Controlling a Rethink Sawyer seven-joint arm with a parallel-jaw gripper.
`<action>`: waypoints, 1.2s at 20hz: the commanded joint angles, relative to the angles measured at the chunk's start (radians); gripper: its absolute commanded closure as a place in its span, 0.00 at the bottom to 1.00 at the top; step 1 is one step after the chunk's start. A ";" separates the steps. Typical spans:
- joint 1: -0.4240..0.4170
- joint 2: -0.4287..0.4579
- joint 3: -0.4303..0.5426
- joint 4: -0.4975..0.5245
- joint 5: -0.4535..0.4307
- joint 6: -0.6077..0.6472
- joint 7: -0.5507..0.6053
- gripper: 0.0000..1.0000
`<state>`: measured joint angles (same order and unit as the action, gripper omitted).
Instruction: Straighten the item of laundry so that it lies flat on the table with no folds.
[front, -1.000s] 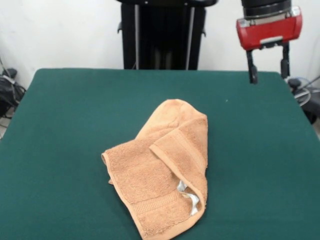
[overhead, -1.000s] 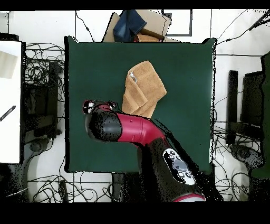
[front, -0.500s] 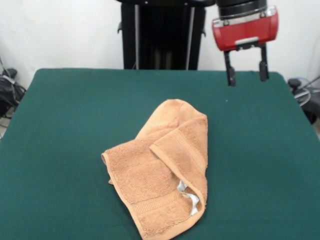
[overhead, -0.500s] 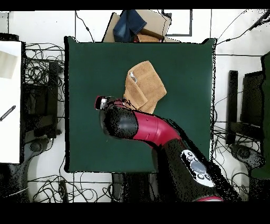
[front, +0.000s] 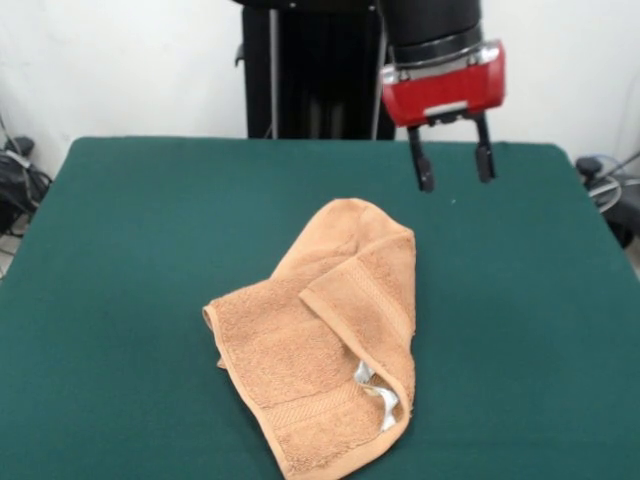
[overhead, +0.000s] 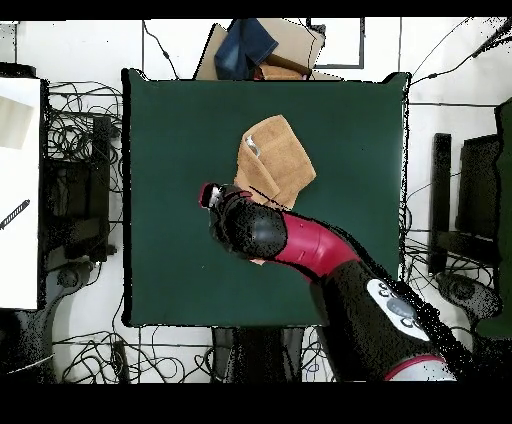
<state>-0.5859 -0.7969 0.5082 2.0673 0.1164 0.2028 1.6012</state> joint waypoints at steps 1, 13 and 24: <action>-0.057 0.081 0.111 0.081 -0.062 -0.009 0.069 0.00; -0.055 0.048 0.147 0.105 -0.058 -0.037 0.163 0.00; -0.048 0.024 0.162 0.090 -0.005 0.034 0.175 0.00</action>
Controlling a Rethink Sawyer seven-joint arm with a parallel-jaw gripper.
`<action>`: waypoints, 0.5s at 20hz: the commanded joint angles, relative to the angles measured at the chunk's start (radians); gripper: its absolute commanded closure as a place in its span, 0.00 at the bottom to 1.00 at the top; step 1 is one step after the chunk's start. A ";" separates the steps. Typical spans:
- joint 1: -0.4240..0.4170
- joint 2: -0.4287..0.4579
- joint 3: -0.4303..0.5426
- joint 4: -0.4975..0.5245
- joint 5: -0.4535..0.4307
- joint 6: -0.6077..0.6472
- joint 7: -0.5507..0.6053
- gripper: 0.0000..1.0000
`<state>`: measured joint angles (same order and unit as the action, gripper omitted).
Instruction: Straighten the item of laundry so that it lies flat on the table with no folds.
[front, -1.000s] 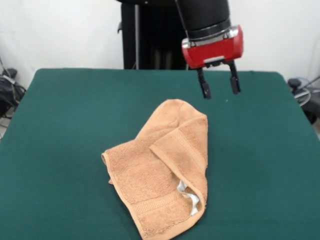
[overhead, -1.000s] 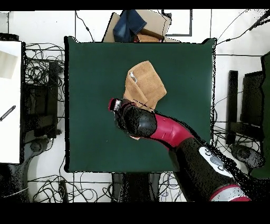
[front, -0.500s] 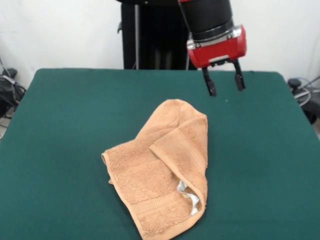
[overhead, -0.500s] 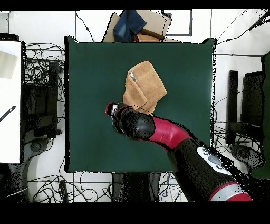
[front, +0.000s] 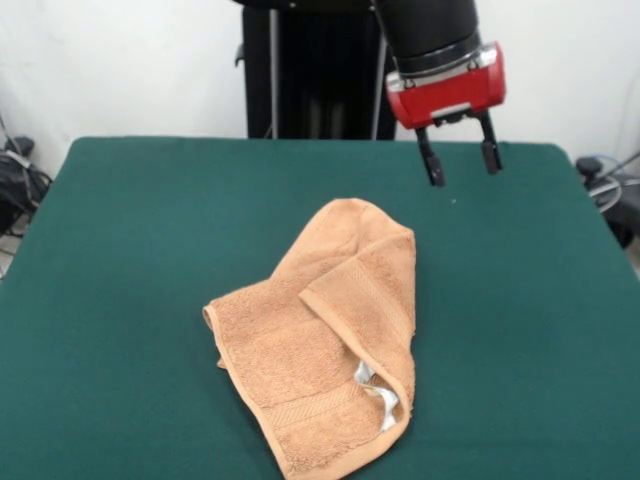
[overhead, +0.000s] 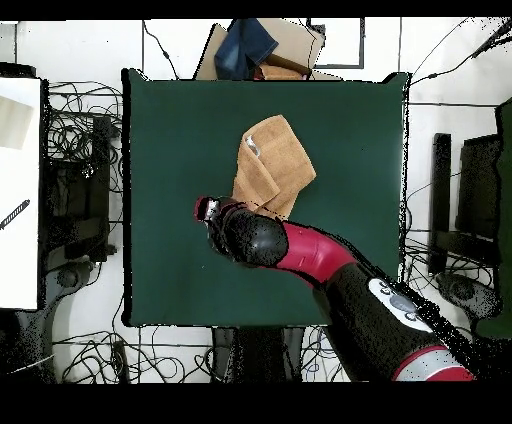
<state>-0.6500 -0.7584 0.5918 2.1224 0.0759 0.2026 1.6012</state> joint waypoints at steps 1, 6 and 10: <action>0.015 -0.012 0.079 0.028 0.039 0.043 0.172 0.00; 0.013 -0.002 0.070 -0.022 0.054 0.102 0.150 0.00; 0.009 0.029 0.062 -0.047 0.052 0.113 0.134 0.00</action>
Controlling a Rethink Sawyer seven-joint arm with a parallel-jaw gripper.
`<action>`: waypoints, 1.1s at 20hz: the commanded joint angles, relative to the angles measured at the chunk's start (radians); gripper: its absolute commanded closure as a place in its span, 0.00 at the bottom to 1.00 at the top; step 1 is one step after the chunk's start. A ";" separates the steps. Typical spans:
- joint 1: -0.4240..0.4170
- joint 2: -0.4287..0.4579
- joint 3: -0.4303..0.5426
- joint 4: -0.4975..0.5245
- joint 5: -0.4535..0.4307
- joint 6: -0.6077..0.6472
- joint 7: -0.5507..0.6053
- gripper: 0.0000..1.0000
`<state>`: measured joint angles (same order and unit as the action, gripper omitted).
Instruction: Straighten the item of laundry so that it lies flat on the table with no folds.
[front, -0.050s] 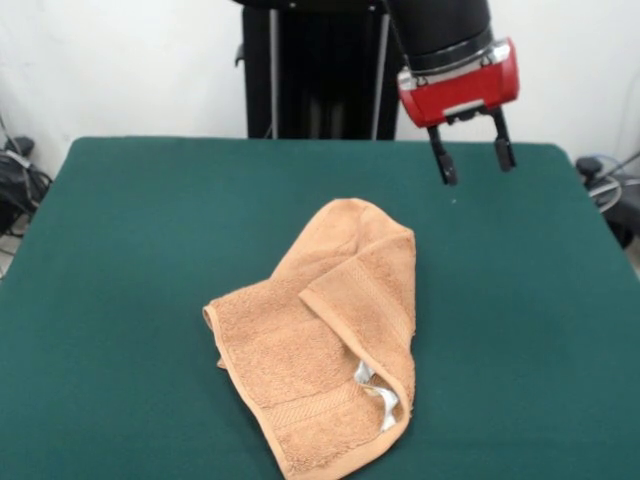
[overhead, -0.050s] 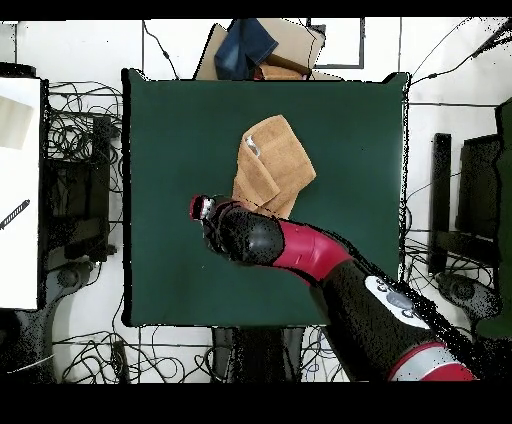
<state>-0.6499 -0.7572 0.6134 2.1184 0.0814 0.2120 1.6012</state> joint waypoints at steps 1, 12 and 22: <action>0.011 0.036 0.037 -0.052 0.044 0.106 0.129 0.00; 0.016 0.163 -0.009 -0.256 -0.026 0.252 -0.004 0.00; -0.006 0.180 0.006 -0.276 -0.064 0.283 -0.016 0.00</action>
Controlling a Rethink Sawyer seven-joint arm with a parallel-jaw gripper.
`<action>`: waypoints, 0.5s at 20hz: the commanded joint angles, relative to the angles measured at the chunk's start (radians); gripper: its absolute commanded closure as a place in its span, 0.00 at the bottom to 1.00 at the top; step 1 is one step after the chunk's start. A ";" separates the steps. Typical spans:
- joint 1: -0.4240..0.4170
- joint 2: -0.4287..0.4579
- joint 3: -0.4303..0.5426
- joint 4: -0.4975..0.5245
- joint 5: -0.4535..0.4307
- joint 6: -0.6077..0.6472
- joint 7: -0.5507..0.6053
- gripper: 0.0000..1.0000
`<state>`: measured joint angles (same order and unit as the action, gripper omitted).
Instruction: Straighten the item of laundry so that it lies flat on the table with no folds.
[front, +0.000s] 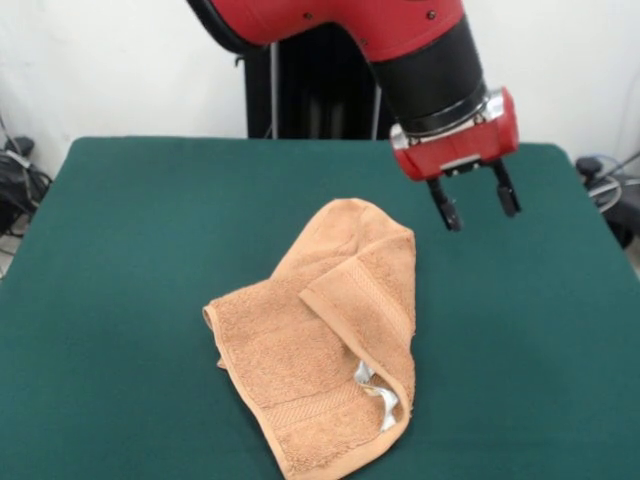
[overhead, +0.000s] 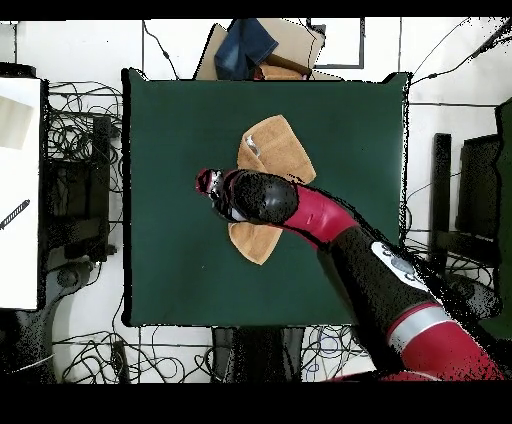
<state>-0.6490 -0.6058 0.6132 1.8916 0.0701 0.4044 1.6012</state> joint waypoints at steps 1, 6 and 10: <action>-0.012 0.033 0.009 -0.052 -0.057 0.093 -0.021 0.00; -0.032 0.008 0.022 -0.022 -0.075 0.069 -0.014 0.00; -0.042 -0.031 0.033 0.011 -0.075 0.080 0.001 0.00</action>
<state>-0.6893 -0.6083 0.6129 1.8887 0.0344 0.4044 1.6012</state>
